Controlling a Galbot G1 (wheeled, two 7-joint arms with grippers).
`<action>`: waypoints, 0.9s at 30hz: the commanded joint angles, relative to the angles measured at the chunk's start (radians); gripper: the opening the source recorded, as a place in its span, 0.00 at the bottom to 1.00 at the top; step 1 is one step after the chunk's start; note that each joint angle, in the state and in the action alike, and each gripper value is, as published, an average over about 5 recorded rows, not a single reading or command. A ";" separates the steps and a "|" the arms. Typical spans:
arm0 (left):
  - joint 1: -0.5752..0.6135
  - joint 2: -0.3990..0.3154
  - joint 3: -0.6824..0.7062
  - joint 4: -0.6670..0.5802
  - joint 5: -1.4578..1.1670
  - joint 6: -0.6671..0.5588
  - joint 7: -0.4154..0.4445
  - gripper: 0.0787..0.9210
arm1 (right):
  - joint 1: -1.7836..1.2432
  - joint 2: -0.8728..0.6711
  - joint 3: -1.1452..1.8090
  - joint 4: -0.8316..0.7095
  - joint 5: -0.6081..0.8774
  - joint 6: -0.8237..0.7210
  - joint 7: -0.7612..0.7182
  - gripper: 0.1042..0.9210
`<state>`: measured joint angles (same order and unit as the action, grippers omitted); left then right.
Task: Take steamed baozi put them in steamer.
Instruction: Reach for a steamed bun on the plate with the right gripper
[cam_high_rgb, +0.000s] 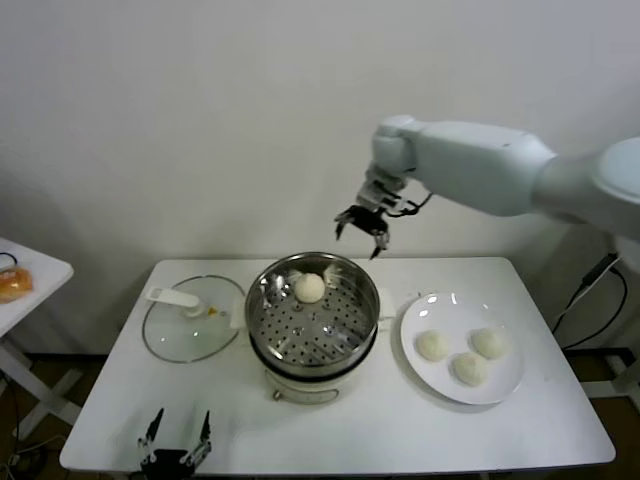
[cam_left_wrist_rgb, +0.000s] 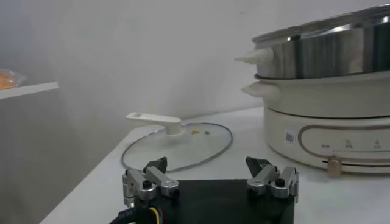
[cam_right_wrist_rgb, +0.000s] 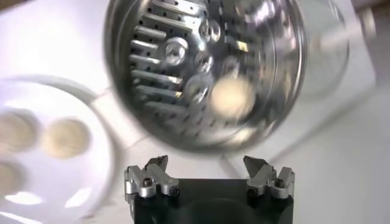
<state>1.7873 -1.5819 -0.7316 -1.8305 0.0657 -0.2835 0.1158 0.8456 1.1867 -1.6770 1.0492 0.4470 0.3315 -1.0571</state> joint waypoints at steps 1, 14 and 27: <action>0.000 0.001 0.003 0.001 0.005 -0.001 0.002 0.88 | 0.162 -0.394 -0.300 0.386 0.321 -0.561 0.073 0.88; 0.003 0.005 -0.005 -0.003 0.005 0.007 0.003 0.88 | -0.348 -0.509 0.050 0.352 0.077 -0.724 0.197 0.88; -0.002 0.007 -0.004 0.016 0.007 0.004 0.003 0.88 | -0.516 -0.439 0.218 0.224 -0.039 -0.707 0.228 0.88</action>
<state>1.7862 -1.5749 -0.7365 -1.8196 0.0712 -0.2767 0.1192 0.5188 0.7564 -1.6036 1.3347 0.5067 -0.3173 -0.8723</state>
